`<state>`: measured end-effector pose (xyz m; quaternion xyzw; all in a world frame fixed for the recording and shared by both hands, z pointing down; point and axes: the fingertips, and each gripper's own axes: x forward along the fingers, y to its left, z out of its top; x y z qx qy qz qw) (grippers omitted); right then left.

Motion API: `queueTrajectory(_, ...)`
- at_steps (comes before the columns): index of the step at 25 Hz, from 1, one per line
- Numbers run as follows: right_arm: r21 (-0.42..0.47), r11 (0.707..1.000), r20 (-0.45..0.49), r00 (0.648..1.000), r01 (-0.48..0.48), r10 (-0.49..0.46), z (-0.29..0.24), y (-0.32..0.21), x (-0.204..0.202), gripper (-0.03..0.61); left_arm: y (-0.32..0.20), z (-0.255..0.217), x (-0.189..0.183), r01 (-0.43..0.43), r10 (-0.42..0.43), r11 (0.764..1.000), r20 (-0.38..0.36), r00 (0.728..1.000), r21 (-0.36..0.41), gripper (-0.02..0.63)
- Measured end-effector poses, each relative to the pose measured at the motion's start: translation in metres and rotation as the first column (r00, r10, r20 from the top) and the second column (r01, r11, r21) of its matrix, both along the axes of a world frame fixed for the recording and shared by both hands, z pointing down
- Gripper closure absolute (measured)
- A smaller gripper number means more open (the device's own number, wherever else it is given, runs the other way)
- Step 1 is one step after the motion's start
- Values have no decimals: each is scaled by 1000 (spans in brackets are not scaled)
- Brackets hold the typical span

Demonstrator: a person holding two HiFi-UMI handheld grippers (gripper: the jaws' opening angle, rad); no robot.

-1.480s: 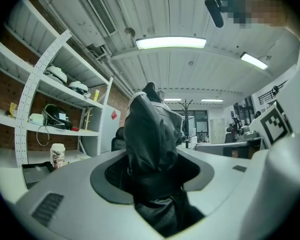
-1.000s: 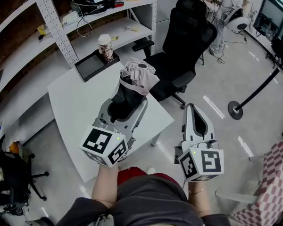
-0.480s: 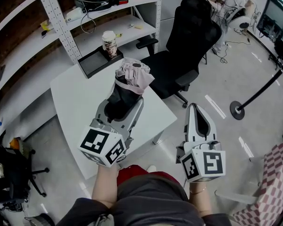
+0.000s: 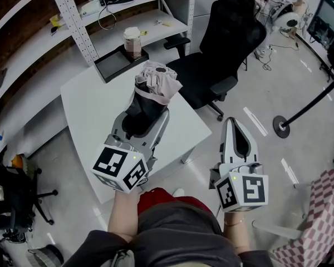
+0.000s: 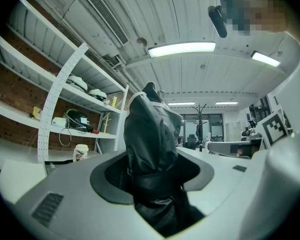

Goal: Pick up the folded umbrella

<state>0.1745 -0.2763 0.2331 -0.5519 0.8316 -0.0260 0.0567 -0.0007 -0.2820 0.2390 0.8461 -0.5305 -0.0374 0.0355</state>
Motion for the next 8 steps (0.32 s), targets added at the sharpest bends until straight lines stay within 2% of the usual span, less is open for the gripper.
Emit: queueTrajectory(8, 12, 1000, 0, 1000, 7, -7, 3, 28, -19, 560, 29, 5, -20, 10, -10, 1000, 1, 1000, 5, 377)
